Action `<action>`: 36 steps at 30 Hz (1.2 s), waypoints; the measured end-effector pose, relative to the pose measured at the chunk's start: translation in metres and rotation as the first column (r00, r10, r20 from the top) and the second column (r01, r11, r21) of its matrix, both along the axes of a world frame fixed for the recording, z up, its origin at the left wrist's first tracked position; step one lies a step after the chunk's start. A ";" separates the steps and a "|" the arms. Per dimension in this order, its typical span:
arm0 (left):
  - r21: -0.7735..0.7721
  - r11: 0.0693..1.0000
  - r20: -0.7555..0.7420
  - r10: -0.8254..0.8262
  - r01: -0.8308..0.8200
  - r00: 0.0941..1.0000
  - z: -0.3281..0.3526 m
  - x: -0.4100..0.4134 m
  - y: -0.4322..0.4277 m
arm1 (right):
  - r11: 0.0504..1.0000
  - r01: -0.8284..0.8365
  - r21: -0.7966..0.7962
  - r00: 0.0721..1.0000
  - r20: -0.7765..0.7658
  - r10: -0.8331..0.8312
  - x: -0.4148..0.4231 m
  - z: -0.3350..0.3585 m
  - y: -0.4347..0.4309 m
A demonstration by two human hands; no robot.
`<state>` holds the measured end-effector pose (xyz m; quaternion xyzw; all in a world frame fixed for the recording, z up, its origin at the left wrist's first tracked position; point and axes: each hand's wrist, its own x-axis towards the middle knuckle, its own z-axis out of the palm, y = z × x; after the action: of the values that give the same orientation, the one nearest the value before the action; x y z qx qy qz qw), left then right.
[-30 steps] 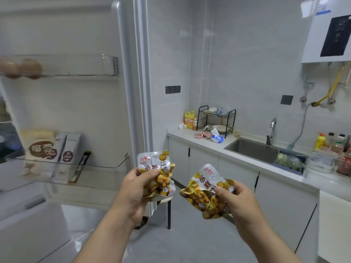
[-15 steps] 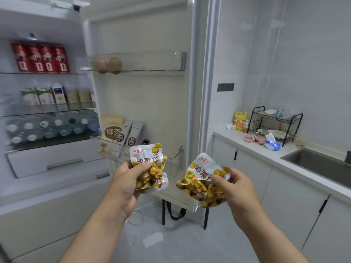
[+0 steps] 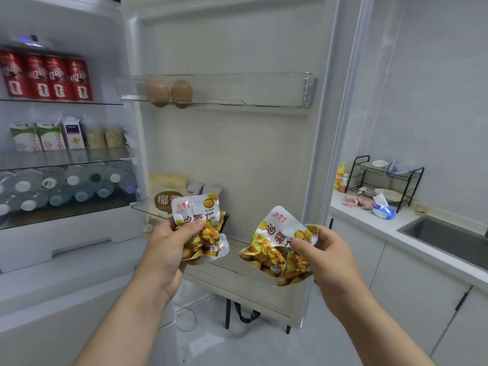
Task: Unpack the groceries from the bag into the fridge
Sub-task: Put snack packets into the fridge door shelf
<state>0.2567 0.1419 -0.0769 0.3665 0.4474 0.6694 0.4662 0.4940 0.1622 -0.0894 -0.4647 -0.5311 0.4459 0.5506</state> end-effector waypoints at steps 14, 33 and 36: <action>0.056 0.997 -0.013 -0.053 0.053 0.999 0.007 -0.064 0.052 | 0.991 0.102 0.089 0.995 0.005 -0.103 -0.073 0.029 0.040; 0.057 0.988 -0.186 -0.129 0.142 0.974 0.016 -0.049 0.098 | 0.975 0.142 0.169 0.935 0.300 -0.188 -0.060 0.034 0.078; 0.063 0.982 -0.231 -0.160 0.179 0.960 0.015 -0.049 0.103 | 0.976 0.142 0.167 0.908 0.370 -0.196 -0.059 0.031 0.082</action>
<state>0.2081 0.2453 -0.0624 0.4960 0.4359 0.5992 0.4527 0.4354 0.2446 -0.0585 -0.5486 -0.6156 0.2594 0.5028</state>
